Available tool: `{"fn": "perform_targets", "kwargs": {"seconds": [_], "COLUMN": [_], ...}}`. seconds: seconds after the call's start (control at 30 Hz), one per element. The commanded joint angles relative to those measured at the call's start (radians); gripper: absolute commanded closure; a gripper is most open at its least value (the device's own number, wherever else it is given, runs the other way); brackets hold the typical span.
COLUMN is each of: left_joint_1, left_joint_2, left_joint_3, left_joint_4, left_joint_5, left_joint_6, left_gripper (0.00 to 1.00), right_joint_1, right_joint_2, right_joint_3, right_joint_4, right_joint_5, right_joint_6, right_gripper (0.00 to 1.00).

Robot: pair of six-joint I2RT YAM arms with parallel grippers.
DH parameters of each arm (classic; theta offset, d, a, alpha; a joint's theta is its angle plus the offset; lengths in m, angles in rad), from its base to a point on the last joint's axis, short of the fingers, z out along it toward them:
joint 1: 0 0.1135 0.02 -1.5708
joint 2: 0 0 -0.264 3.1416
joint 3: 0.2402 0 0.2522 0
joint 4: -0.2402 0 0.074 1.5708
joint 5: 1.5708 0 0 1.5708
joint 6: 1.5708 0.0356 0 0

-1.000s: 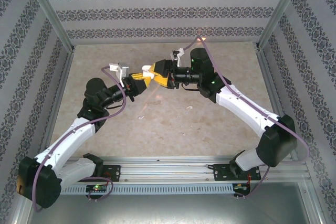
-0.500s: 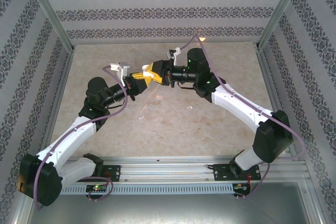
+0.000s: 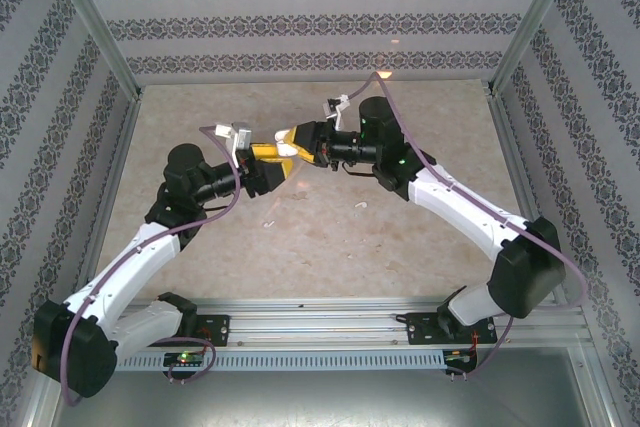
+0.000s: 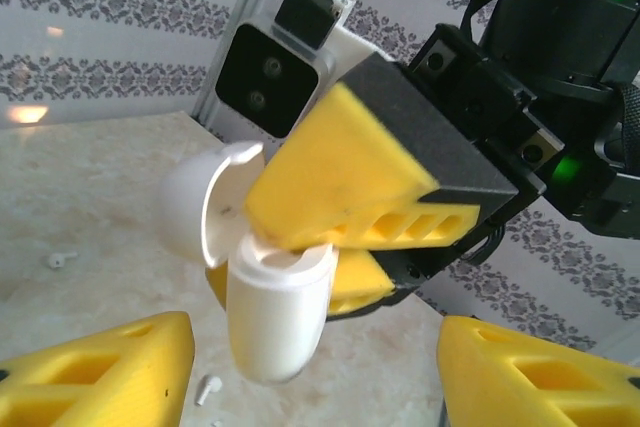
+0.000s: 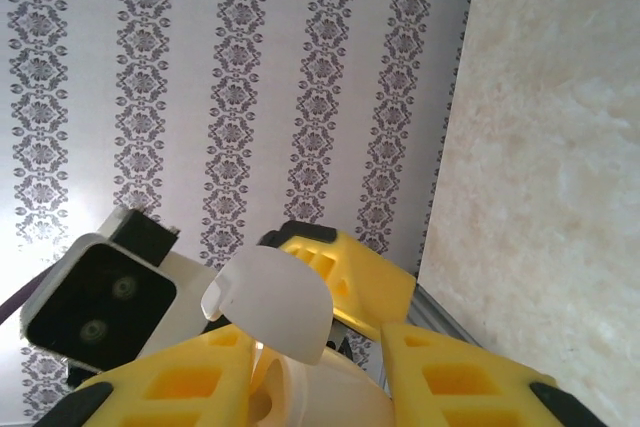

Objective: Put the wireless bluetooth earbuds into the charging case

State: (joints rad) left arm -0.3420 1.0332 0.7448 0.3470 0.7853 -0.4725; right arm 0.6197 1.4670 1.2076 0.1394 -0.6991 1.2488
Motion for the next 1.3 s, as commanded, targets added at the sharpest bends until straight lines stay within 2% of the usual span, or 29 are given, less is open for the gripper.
{"fn": "perform_targets", "kwargs": {"seconds": [0.0, 0.3, 0.47, 0.6, 0.8, 1.0, 1.27], "left_joint_1": [0.025, 0.049, 0.050, 0.051, 0.052, 0.052, 0.050], "left_joint_2": [-0.007, 0.085, 0.123, 0.120, 0.069, 0.047, 0.060], "left_joint_3": [0.007, 0.006, 0.016, 0.015, -0.006, 0.003, 0.003], "left_joint_4": [0.028, 0.228, 0.289, 0.288, 0.247, 0.190, 0.200], "left_joint_5": [0.074, 0.168, 0.176, 0.161, 0.127, 0.130, 0.143], "left_joint_6": [-0.069, -0.205, -0.220, -0.196, -0.114, -0.055, -0.057], "left_gripper": [0.40, 0.49, 0.56, 0.57, 0.51, 0.59, 0.64], "right_joint_1": [0.002, 0.007, 0.009, 0.009, 0.008, 0.015, 0.026], "right_joint_2": [-0.040, -0.034, -0.030, -0.027, -0.020, 0.005, 0.013], "right_joint_3": [-0.020, -0.020, -0.012, -0.011, -0.004, 0.017, 0.030], "right_joint_4": [0.030, 0.027, 0.025, 0.017, 0.008, 0.006, 0.009], "right_joint_5": [0.029, 0.000, -0.011, -0.016, -0.023, -0.054, -0.066], "right_joint_6": [-0.041, -0.048, -0.049, -0.052, -0.055, -0.052, -0.049], "right_gripper": [0.79, 0.79, 0.79, 0.79, 0.79, 0.80, 0.80]}}
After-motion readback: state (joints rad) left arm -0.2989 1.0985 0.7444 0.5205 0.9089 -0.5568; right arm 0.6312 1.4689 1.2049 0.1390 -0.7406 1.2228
